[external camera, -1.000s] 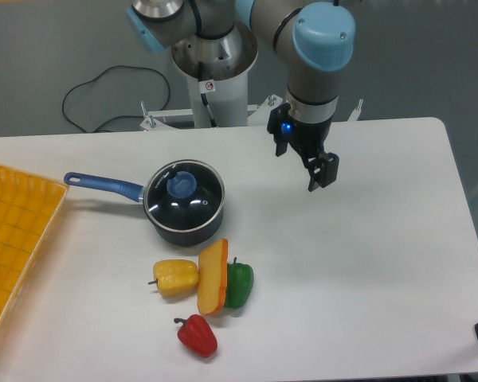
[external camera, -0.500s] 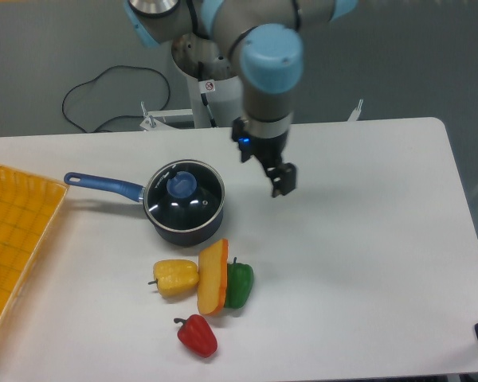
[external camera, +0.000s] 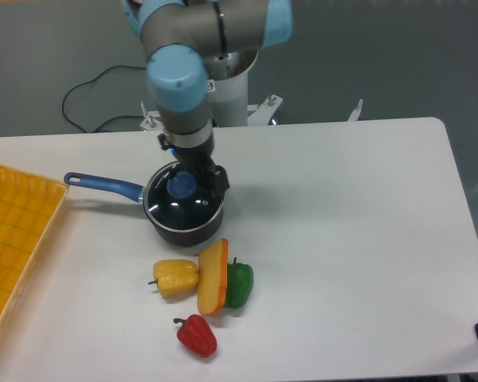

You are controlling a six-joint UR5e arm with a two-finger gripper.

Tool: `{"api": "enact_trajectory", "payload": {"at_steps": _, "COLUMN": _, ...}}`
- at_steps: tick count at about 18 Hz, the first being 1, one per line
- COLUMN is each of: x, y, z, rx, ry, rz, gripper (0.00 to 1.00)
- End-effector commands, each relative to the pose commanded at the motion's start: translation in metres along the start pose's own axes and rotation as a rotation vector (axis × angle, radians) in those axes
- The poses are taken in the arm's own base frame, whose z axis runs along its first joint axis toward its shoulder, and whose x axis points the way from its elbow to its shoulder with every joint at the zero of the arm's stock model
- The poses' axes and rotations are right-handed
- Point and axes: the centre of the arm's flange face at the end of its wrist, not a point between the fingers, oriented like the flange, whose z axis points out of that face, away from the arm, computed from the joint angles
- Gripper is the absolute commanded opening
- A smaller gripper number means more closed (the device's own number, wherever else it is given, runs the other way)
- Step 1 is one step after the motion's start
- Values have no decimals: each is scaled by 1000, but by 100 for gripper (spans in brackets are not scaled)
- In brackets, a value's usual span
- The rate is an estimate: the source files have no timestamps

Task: Open the lid
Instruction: 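Move the gripper over the blue knob of the glass lid, then lower the gripper and close it on the blue lid knob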

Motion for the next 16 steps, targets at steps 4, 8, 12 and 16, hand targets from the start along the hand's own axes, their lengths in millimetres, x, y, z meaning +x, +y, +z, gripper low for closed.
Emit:
{"api": "enact_trajectory", "payload": {"at_steps": 4, "x": 12, "y": -4, "z": 17, "rx": 11, "ry": -21, "rz": -35, "gripper": 100}}
{"api": "enact_trajectory", "payload": {"at_steps": 8, "x": 9, "y": -7, "z": 22, "rx": 40, "ry": -61, "rz": -55, "gripper": 100}}
{"api": "enact_trajectory", "payload": {"at_steps": 12, "x": 5, "y": -9, "z": 24, "rx": 42, "ry": -58, "rz": -57, "gripper": 100}}
{"api": "enact_trajectory", "payload": {"at_steps": 16, "x": 4, "y": -11, "z": 25, "rx": 40, "ry": -55, "rz": -60, "gripper": 100}}
